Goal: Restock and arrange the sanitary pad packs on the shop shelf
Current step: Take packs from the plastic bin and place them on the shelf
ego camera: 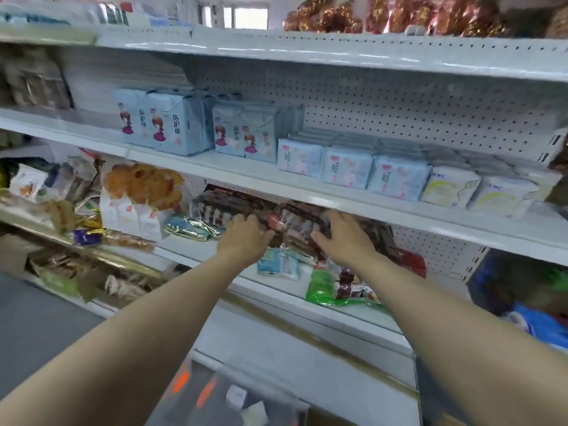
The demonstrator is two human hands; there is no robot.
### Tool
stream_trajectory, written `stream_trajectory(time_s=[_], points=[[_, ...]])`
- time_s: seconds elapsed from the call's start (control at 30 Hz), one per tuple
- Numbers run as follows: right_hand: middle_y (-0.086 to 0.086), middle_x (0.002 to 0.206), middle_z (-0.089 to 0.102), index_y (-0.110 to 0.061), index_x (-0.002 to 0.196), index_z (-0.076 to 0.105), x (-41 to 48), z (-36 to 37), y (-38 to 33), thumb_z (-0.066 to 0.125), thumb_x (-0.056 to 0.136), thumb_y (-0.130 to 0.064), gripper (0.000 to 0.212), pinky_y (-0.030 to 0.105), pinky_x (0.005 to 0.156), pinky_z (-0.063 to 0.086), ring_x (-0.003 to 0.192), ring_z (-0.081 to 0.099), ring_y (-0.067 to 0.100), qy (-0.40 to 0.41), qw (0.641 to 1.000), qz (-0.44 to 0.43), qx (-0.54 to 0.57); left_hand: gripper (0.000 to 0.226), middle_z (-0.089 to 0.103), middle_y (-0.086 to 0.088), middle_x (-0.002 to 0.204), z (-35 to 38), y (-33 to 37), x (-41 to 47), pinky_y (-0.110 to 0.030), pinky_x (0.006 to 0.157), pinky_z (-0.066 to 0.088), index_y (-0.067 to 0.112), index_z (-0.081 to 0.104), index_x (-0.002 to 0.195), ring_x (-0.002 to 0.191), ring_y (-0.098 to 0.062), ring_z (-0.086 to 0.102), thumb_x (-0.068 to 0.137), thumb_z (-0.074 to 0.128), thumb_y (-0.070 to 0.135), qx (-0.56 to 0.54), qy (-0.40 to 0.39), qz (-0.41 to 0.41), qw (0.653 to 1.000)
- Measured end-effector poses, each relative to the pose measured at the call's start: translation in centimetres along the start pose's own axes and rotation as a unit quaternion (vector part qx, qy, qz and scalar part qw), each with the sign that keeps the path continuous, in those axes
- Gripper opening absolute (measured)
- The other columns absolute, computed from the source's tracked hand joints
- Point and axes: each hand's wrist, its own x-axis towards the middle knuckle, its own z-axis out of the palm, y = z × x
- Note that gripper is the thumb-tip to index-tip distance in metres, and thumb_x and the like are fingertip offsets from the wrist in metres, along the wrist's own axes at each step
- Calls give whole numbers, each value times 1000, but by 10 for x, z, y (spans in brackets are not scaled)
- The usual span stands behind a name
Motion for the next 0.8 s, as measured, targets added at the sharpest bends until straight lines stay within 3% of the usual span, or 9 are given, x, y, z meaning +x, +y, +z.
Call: stream_trajectory(time_s=[0.1, 0.3, 0.5, 0.6, 0.8], points=[[16, 142, 48, -13, 138, 45, 18, 61, -21, 56, 97, -47, 54, 42, 99, 46, 129, 48, 34, -45, 999, 29, 3, 65, 40, -23, 149, 28, -53, 28, -49, 105, 41, 4, 44, 142, 134, -41, 41, 100, 46, 53, 20, -26, 8, 999], [13, 144, 51, -14, 144, 47, 27, 171, -28, 57, 98, -43, 55, 37, 104, 41, 133, 46, 31, -116, 989, 90, 37, 53, 53, -17, 127, 105, -141, 50, -43, 88, 48, 9, 54, 130, 116, -38, 52, 100, 46, 51, 52, -141, 3, 989], [10, 143, 52, -13, 141, 50, 3, 284, 3, 55, 99, -44, 53, 36, 104, 42, 132, 47, 27, -217, 961, 160, 59, 53, 48, -19, 126, 205, -202, 37, -49, 99, 45, 3, 50, 127, 119, -39, 49, 100, 49, 48, 28, -272, -58, 960], [9, 143, 50, -15, 144, 47, -8, 344, 29, 55, 100, -44, 53, 35, 103, 41, 132, 48, 26, -274, 940, 194, 66, 52, 51, -21, 124, 264, -229, 25, -47, 99, 44, 3, 52, 124, 117, -40, 52, 99, 53, 48, 20, -305, -77, 949], [11, 140, 51, -12, 141, 47, -23, 485, 93, 53, 101, -43, 51, 38, 102, 45, 128, 51, 29, -369, 899, 230, 55, 58, 50, -19, 137, 401, -281, -2, -39, 104, 40, 6, 47, 138, 128, -34, 49, 98, 54, 48, 21, -342, -142, 929]])
